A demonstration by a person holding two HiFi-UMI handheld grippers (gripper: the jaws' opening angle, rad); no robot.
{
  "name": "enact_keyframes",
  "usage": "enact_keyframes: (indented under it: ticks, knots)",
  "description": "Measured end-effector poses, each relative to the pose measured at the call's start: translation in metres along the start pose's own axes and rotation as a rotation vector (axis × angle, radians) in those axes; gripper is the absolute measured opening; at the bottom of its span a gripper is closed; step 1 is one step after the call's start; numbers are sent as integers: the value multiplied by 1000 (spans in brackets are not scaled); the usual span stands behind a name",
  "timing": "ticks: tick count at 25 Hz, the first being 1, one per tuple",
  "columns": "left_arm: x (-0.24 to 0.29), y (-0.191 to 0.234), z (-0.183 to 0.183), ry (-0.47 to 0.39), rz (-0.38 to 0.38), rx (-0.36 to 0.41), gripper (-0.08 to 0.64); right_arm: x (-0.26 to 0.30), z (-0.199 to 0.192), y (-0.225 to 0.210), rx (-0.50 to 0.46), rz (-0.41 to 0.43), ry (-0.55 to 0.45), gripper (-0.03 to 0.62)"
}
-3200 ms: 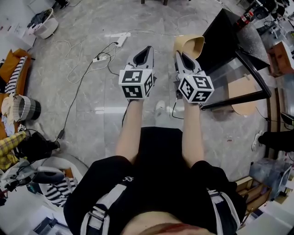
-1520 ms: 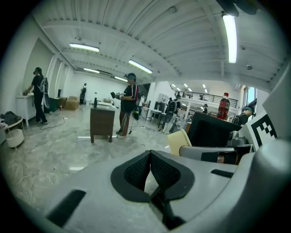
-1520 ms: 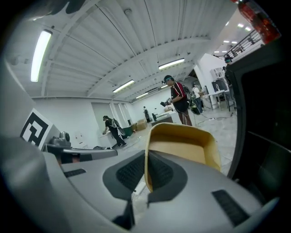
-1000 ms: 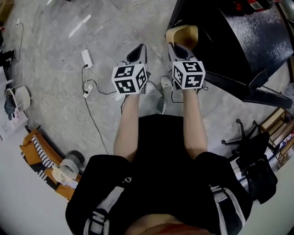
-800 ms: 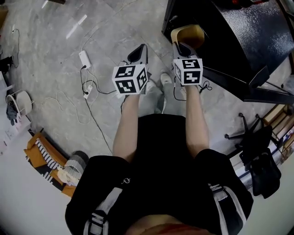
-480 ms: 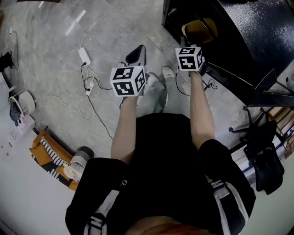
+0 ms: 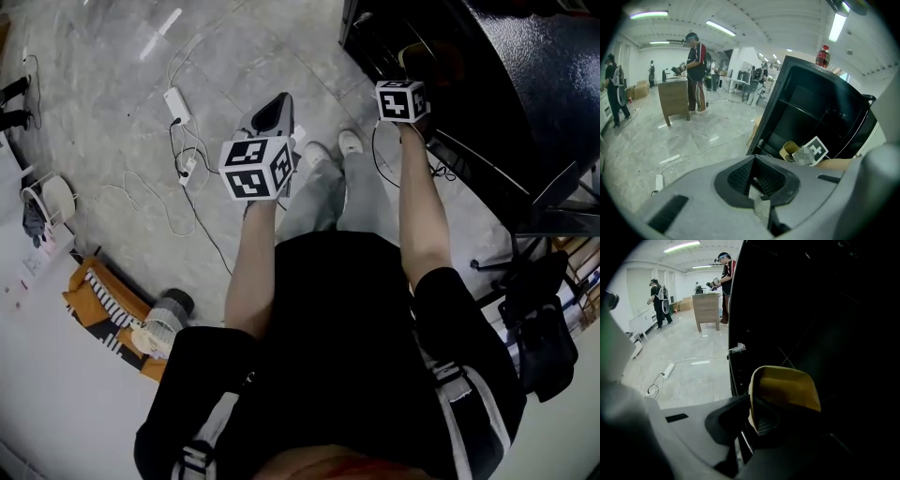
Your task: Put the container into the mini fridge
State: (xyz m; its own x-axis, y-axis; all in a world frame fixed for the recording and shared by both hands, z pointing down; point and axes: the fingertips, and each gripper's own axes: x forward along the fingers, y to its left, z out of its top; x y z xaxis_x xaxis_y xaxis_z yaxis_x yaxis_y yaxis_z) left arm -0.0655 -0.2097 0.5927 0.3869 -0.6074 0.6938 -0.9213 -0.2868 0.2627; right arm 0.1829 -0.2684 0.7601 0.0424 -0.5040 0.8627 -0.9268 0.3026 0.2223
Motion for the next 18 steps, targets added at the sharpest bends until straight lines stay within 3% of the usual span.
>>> enact_keyframes:
  ticks: [4, 6, 7, 10, 12, 18]
  knots:
    - [-3, 3, 1, -8, 5, -9, 6, 1, -2, -3, -1, -37, -9, 25]
    - [-5, 4, 3, -21, 9, -22, 6, -9, 0, -1, 30, -40, -19, 103]
    - [-6, 4, 5, -30, 9, -29, 6, -16, 2, 0, 56, -39, -29, 104]
    - [-11, 1, 15, -68, 7, -44, 6, -44, 16, 4, 148, -30, -85, 98]
    - [-17, 0, 24, -106, 10, -54, 6, -64, 32, 13, 208, -1, -145, 56]
    - [-51, 11, 52, -250, 58, -114, 6, -133, 93, 54, 342, 151, -335, 15]
